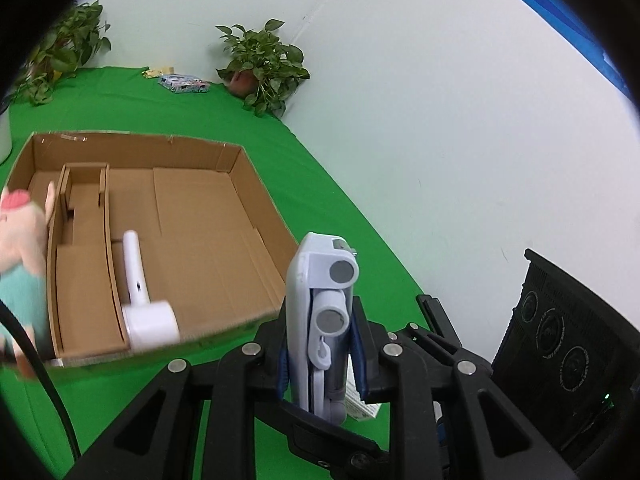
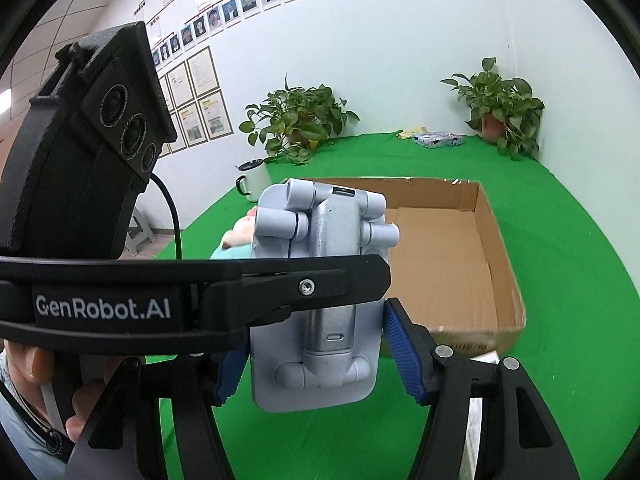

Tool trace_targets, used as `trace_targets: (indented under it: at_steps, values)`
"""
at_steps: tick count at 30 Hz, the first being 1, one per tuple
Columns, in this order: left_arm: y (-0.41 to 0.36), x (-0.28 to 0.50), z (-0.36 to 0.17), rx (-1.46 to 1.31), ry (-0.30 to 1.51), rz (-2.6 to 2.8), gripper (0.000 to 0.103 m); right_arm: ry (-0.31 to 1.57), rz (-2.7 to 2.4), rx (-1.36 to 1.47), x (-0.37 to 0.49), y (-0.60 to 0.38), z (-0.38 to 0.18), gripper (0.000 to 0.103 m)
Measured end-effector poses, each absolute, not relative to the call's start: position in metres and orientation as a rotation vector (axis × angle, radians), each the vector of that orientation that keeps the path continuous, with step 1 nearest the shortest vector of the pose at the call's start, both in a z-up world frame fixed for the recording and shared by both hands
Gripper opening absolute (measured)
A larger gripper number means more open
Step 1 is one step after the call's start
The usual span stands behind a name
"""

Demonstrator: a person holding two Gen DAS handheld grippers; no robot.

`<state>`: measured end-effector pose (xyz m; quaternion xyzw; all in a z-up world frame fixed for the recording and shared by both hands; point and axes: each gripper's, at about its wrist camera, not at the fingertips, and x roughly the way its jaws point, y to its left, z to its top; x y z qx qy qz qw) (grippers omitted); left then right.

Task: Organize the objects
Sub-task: 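Lift the white phone stand with both grippers and carry it over the tray, then lower the phone stand into the tray beside the hair dryer and open both grippers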

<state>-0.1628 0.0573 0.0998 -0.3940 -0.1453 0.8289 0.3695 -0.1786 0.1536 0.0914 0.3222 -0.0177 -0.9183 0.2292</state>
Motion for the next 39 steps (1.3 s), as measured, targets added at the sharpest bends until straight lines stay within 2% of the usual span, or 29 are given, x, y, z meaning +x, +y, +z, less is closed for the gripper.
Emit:
trace_targets:
  at_steps: [12, 24, 33, 39]
  values:
    - [0.069, -0.242, 0.085, -1.135, -0.343, 2.083, 0.023, -0.055, -2.474, 0.987, -0.266, 0.15, 0.092, 0.061]
    - [0.084, -0.302, 0.014, -1.357, -0.339, 1.996, 0.023, -0.072, -2.34, 1.26, -0.36, 0.16, 0.019, 0.061]
    - [0.084, -0.329, -0.041, -1.521, -0.376, 1.93, 0.023, -0.077, -2.243, 1.469, -0.389, 0.153, -0.038, 0.059]
    - [0.076, -0.336, -0.056, -1.568, -0.419, 1.901, 0.024, -0.04, -2.203, 1.546, -0.395, 0.143, -0.047, 0.05]
